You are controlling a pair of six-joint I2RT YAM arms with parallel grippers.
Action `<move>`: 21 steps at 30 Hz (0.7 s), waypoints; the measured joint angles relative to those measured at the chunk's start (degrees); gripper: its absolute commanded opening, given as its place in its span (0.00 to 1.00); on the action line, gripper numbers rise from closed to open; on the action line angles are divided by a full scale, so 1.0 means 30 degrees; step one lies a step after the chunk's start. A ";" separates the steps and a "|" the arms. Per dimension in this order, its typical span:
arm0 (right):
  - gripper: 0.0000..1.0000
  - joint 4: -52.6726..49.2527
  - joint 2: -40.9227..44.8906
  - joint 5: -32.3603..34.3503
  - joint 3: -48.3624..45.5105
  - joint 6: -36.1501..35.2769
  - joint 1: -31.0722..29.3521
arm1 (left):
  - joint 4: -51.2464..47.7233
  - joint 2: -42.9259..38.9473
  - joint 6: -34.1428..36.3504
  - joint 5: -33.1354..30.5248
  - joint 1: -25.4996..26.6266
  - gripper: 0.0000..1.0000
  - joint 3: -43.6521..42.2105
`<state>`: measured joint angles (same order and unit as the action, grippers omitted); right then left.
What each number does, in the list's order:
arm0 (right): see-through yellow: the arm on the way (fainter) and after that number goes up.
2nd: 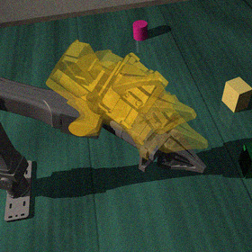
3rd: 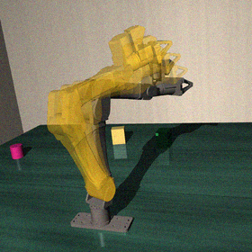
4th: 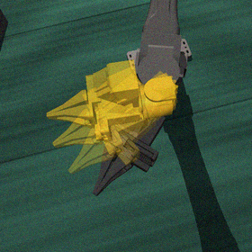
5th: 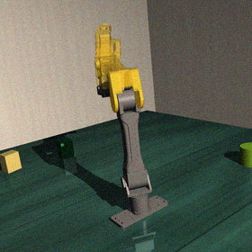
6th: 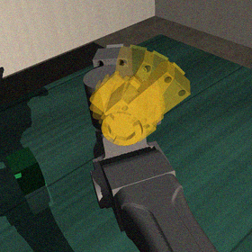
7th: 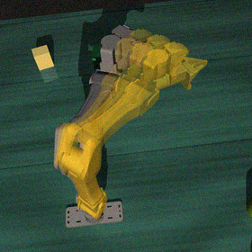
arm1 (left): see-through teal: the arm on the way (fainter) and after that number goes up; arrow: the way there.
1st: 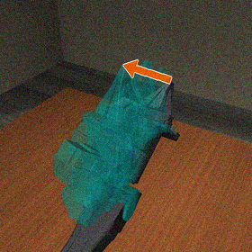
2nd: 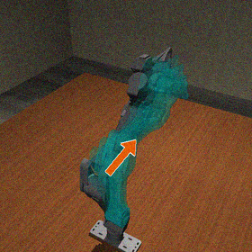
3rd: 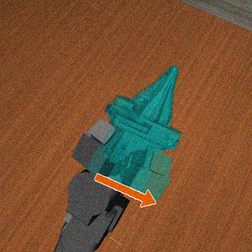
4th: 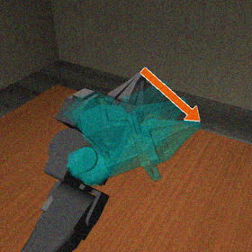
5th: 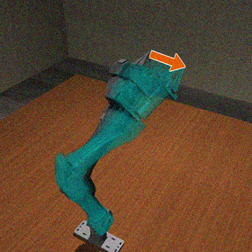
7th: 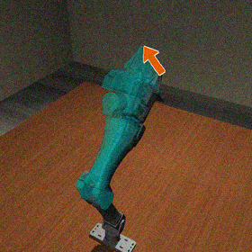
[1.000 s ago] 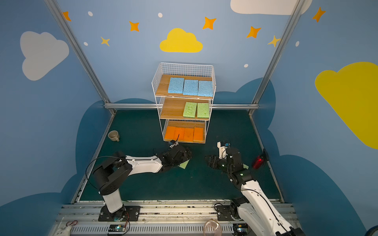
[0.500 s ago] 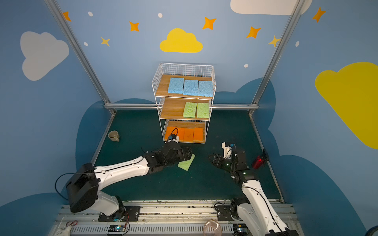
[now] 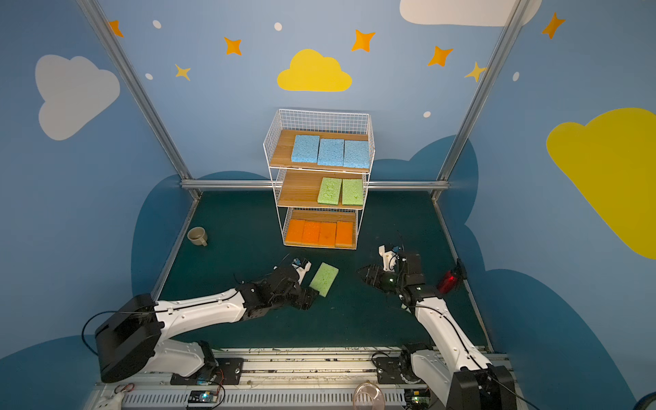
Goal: Place and organize the cleaning sponges onto the shelf
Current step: 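Lower the left gripper onto the light-green sponge while the right gripper withdraws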
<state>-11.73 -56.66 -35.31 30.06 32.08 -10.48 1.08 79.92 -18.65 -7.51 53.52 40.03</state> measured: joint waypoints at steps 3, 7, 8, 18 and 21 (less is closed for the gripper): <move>0.58 -0.0007 -0.0029 -0.0175 0.0000 -0.0087 0.0000 | 0.0000 0.0386 0.3891 -0.0182 0.0007 0.84 0.0423; 0.58 -0.0007 -0.0080 -0.0357 0.0000 -0.0240 0.0000 | -0.0015 0.1676 0.9216 -0.0044 0.0007 0.85 0.1166; 0.58 -0.0007 -0.0109 -0.0401 0.0000 -0.0284 0.0000 | -0.0036 0.2025 1.0448 -0.0022 0.0015 0.85 0.1282; 0.58 -0.0007 -0.0117 -0.0692 0.0000 -0.0444 0.0138 | -0.1137 0.4954 2.0276 -0.1209 0.0095 0.69 0.2215; 0.58 -0.0007 -0.0117 -0.0765 0.0000 -0.0459 0.0219 | -0.0772 0.4991 2.1813 -0.1661 0.0124 0.69 0.2229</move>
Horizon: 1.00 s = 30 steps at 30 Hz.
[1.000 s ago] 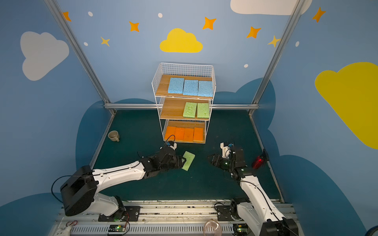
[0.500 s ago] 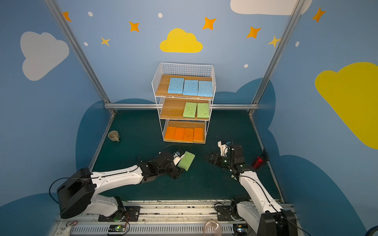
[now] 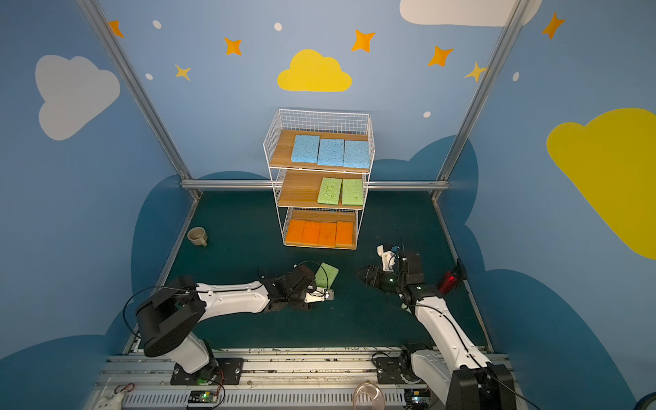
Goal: Place and organize the cleaning sponges onto the shelf
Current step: 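Lower the left gripper onto the light-green sponge while the right gripper withdraws, then close the left gripper on the sponge edge and lift it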
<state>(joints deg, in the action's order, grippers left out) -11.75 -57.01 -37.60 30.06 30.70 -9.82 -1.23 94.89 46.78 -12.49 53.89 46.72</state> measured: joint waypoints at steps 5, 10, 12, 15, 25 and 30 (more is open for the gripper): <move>0.58 0.0036 0.0015 -0.0029 -0.0007 0.0000 0.0015 | 0.0590 0.0313 0.1938 -0.0350 0.0000 0.69 0.0124; 0.58 0.0102 0.0073 -0.0066 -0.0007 -0.0007 0.0117 | 0.0765 0.0641 0.3031 -0.0080 0.0007 0.67 0.0401; 0.58 0.0109 0.0146 -0.0058 -0.0015 -0.0007 0.0131 | 0.0794 0.0641 0.3279 0.0204 0.0007 0.59 0.0408; 0.58 0.0168 0.0175 -0.0058 -0.0036 0.0000 0.0204 | 0.0940 0.0663 0.3468 0.0685 0.0036 0.54 0.0415; 0.59 0.0270 0.0153 -0.0066 -0.0058 0.0015 0.0262 | 0.1588 0.1887 0.3614 0.1392 0.0087 0.38 0.1129; 0.59 0.0270 0.0153 -0.0058 -0.0058 0.0015 0.0357 | 0.1275 0.2477 0.3665 0.1362 0.0095 0.18 0.1647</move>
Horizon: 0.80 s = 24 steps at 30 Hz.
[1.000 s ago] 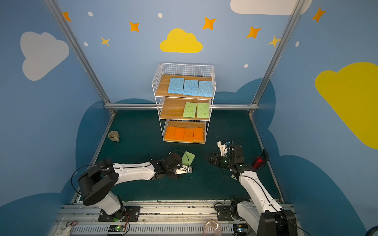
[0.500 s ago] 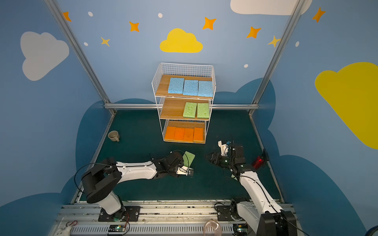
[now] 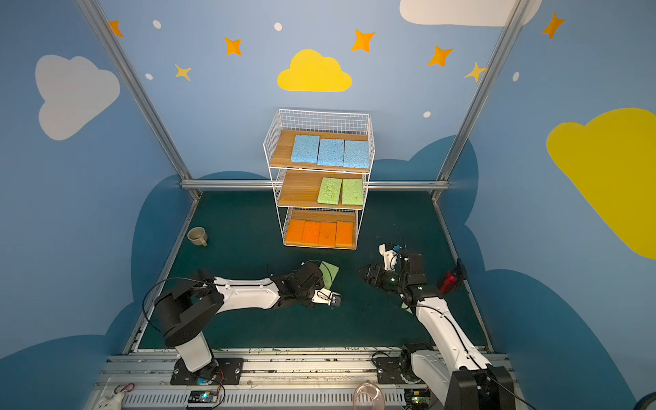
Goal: Place and organize the cleaning sponges onto the shelf
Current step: 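Close the left gripper on the sponge edge and lift it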
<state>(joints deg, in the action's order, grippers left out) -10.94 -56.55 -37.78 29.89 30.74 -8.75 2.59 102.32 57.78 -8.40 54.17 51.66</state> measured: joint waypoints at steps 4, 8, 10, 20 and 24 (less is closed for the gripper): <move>0.59 0.0000 0.0000 -0.0007 0.0000 0.0000 0.0015 | -0.0372 -0.0007 -0.0160 -0.0066 -0.0007 0.04 0.0262; 0.59 0.0000 0.0000 -0.0007 0.0000 0.0000 0.0036 | -0.1035 -0.0561 -0.0321 -0.0138 -0.0015 0.03 0.0240; 0.59 0.0000 0.0000 -0.0007 0.0000 0.0000 0.0044 | -0.1290 -0.1348 -0.0488 -0.0153 0.0000 0.03 0.0095; 0.60 0.0146 0.0182 -0.0044 -0.0175 0.0095 0.0270 | -0.3060 -0.8794 -0.0976 -0.1224 0.1027 0.03 -0.0466; 0.60 0.0423 0.0204 -0.0262 -0.0379 0.0197 0.0270 | -0.5348 -1.1074 -0.0918 -0.1785 0.1246 0.03 0.0430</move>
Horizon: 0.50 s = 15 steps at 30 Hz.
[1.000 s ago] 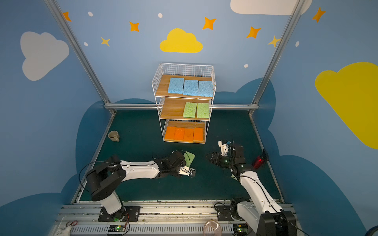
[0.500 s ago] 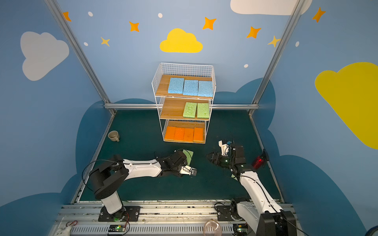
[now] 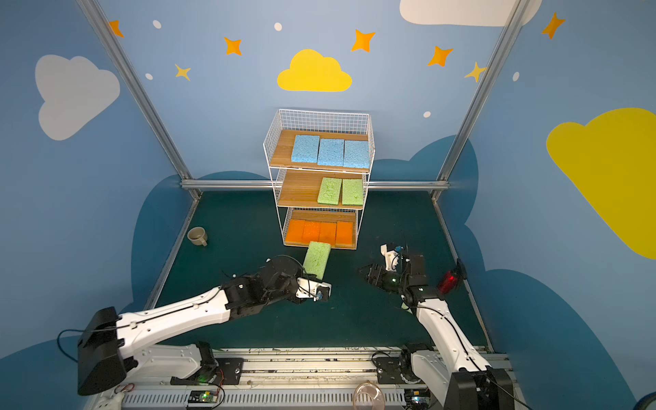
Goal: Place and organize the cleaning sponges onto the shelf
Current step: 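Close the left gripper on the sponge edge and lift it, then carry the held light-green sponge up to the middle shelf board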
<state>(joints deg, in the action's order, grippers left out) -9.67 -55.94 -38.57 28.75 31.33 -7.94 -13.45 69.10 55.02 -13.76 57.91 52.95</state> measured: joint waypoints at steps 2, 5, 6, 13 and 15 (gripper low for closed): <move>0.60 0.0080 0.0007 -0.0102 -0.0022 0.0095 0.0000 | -0.1209 -0.0699 0.0153 -0.0415 0.0000 0.03 0.0874; 0.60 0.0226 0.0102 -0.0262 -0.0022 0.0211 0.0000 | -0.2565 -0.1078 0.0743 -0.1144 -0.0015 0.03 0.2484; 0.60 0.0277 0.0175 -0.0342 -0.0036 0.0262 0.0000 | -0.2798 -0.1042 0.0984 -0.1362 -0.0073 0.03 0.2936; 0.60 0.0401 0.0707 -0.0597 -0.0073 0.0408 0.0000 | -0.3512 0.0918 0.2251 -0.1224 -0.2295 0.03 0.5253; 0.60 0.0539 0.0882 -0.0634 -0.0197 0.0430 0.0000 | -0.3628 0.1829 0.2477 -0.0954 -0.3133 0.03 0.5996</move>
<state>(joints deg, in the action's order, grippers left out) -8.05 -53.30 -40.47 28.16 32.62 -7.94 -24.34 74.59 62.46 -16.62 48.51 70.94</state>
